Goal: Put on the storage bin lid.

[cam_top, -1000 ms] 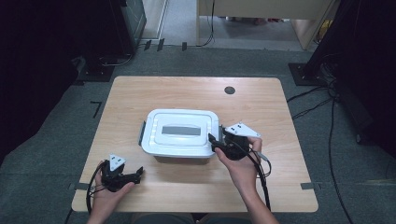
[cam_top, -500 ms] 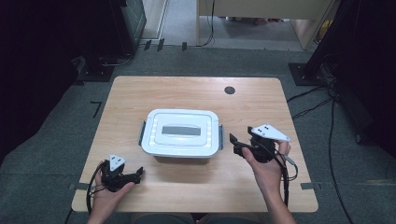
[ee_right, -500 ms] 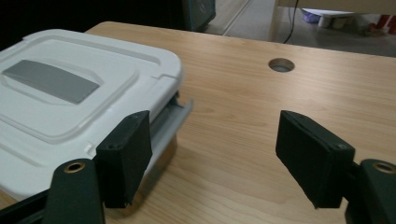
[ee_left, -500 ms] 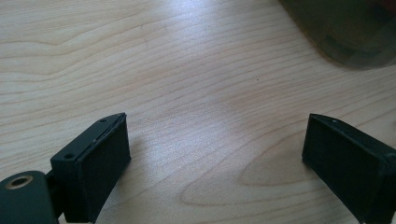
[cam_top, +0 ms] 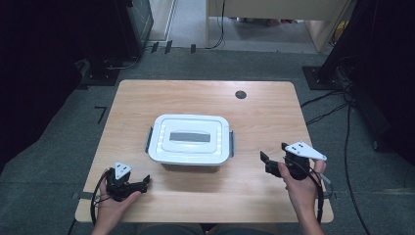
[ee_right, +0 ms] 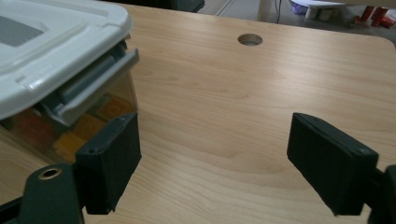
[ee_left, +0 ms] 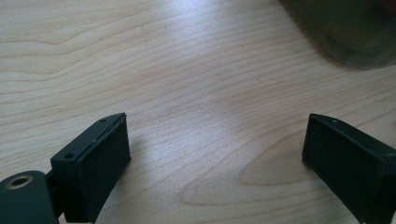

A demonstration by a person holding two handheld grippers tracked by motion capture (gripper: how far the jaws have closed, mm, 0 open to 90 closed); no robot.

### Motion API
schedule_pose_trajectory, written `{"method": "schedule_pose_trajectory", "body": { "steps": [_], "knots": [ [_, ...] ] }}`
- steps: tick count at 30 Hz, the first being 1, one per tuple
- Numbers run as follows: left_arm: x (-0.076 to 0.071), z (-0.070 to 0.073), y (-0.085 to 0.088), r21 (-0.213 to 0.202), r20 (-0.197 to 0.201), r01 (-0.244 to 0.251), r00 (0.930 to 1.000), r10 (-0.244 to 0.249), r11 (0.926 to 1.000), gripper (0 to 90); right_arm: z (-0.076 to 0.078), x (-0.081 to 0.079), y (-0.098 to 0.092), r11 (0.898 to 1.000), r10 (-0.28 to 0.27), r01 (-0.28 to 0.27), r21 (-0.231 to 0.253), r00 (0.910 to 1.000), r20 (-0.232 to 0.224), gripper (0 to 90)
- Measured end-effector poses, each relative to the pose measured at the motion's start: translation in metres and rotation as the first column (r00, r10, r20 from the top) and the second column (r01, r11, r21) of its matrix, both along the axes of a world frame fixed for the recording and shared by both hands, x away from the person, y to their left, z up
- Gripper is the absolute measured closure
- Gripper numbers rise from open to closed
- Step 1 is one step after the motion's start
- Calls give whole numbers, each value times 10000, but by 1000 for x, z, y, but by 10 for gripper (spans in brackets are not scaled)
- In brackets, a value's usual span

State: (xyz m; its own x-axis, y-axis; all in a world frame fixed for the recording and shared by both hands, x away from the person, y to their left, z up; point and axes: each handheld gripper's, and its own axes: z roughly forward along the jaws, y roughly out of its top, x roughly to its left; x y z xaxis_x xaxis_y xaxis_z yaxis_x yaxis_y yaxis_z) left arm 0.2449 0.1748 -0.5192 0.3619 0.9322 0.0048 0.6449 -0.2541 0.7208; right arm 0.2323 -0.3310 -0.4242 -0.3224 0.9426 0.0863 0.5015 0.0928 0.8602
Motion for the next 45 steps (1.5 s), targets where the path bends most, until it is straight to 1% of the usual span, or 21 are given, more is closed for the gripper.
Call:
{"method": "schedule_pose_trajectory", "body": {
  "steps": [2,3,4,6,8,15,16,20,25,28,32,34,35,36,37,41,42,43,45],
  "knots": [
    [0,0,0,-3,-2,2,10000,-2,10000,74,-5,-3,-8,9999,-100,100,-10,9999,-39,162],
    [0,0,0,-3,-2,2,10000,-2,10000,74,-5,-3,-8,9999,-100,100,-10,9999,-39,162],
    [0,0,0,0,-2,2,10000,-2,10000,74,-11,-6,-16,9997,-228,227,-68,9996,-152,162],
    [0,0,0,-2,-1,0,10000,0,10000,74,-16,-9,-24,9994,-325,322,-106,9991,-275,161],
    [0,0,0,-16,8,-10,10000,10,10000,74,-21,-11,-31,9991,-418,417,-30,9984,-393,162],
    [0,0,0,-3,-3,1,10000,-1,10000,74,-38,-21,-52,9980,-629,622,-113,9956,-698,165],
    [0,0,0,-6,0,-1,10000,1,10000,74,-41,-22,-55,9976,-684,676,-128,9948,-753,165],
    [0,0,0,-2,-2,2,10000,-2,10000,74,-53,-26,-67,9954,-889,851,-431,9912,-976,166],
    [0,0,0,-18,6,-11,10000,11,10000,74,-66,-32,-80,9931,-1131,1079,-468,9852,-1291,168],
    [0,0,0,-3,-1,0,10000,0,10000,74,-75,-35,-86,9910,-1307,1245,-495,9795,-1532,172],
    [0,0,0,-3,0,-1,10000,1,10000,74,-85,-35,-89,9903,-1363,1287,-526,9739,-1818,174],
    [0,0,0,-2,-3,1,10000,-1,10000,74,-89,-34,-87,9918,-1273,1224,-370,9716,-1993,173],
    [0,0,0,-2,-3,1,10000,-1,10000,74,-89,-34,-87,9918,-1273,1224,-370,9716,-1993,173],
    [0,0,0,-13,5,-9,10000,9,10000,74,-95,-31,-82,9924,-1183,1074,-606,9684,-2194,171],
    [0,0,0,-3,-1,-1,10000,1,10000,74,-97,-30,-81,9922,-1176,1050,-679,9678,-2227,158],
    [0,0,0,-1,0,2,10000,-2,10000,74,-101,-30,-75,9891,-1283,1118,-962,9739,-1871,155],
    [0,0,0,-1,0,2,10000,-2,10000,74,-101,-30,-73,9873,-1301,1099,-1152,9738,-1863,148],
    [0,0,0,-2,0,3,10000,-3,10000,74,-101,-29,-72,9873,-1236,1019,-1216,9746,-1870,145],
    [0,0,0,-1,0,2,10000,-2,10000,74,-101,-29,-72,9876,-1221,1005,-1207,9746,-1876,145]
  ]
}}
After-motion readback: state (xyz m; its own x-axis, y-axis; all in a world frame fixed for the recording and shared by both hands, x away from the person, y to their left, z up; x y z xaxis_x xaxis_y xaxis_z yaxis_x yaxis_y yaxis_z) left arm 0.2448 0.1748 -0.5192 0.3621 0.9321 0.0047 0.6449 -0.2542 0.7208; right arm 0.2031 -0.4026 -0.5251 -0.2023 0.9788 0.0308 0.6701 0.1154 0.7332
